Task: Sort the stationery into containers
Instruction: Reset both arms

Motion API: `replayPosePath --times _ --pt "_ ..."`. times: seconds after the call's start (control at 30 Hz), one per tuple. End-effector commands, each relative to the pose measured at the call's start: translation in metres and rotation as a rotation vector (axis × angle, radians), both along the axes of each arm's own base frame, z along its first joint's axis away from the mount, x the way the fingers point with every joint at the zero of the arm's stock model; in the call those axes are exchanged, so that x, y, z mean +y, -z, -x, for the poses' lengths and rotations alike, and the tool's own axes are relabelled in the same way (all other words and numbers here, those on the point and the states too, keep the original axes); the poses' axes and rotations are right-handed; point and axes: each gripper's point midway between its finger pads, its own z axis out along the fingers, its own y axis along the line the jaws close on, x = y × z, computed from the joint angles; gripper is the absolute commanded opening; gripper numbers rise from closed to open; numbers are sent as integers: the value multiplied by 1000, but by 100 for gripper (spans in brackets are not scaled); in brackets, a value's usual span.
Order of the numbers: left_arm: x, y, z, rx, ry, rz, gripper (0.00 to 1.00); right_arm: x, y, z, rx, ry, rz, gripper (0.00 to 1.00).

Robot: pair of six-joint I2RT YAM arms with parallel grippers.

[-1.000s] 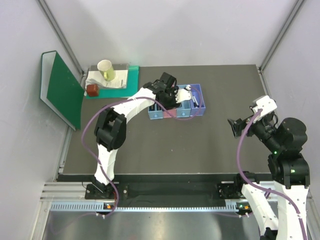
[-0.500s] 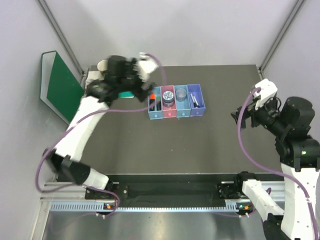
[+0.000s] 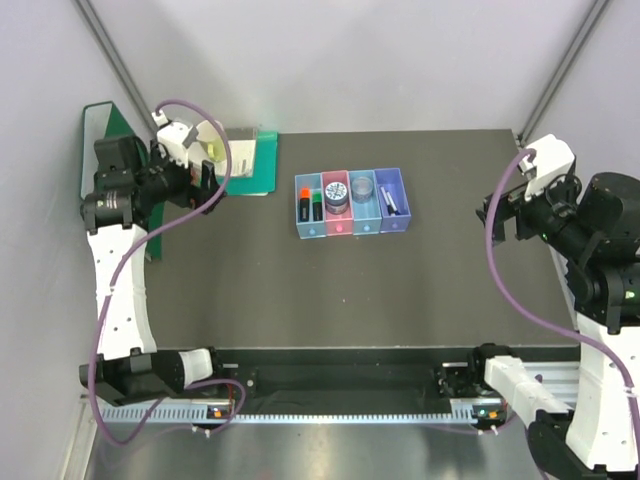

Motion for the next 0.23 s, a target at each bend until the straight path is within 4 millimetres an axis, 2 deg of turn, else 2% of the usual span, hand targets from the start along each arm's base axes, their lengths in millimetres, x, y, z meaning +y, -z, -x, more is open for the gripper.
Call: replayPosePath --times 0.0,0.2 --pt "-19 -17 14 -31 62 84 99 -3 -17 0 -44 23 -14 100" --pt "-20 -17 13 -35 58 96 99 -5 -15 1 -44 33 -11 100"
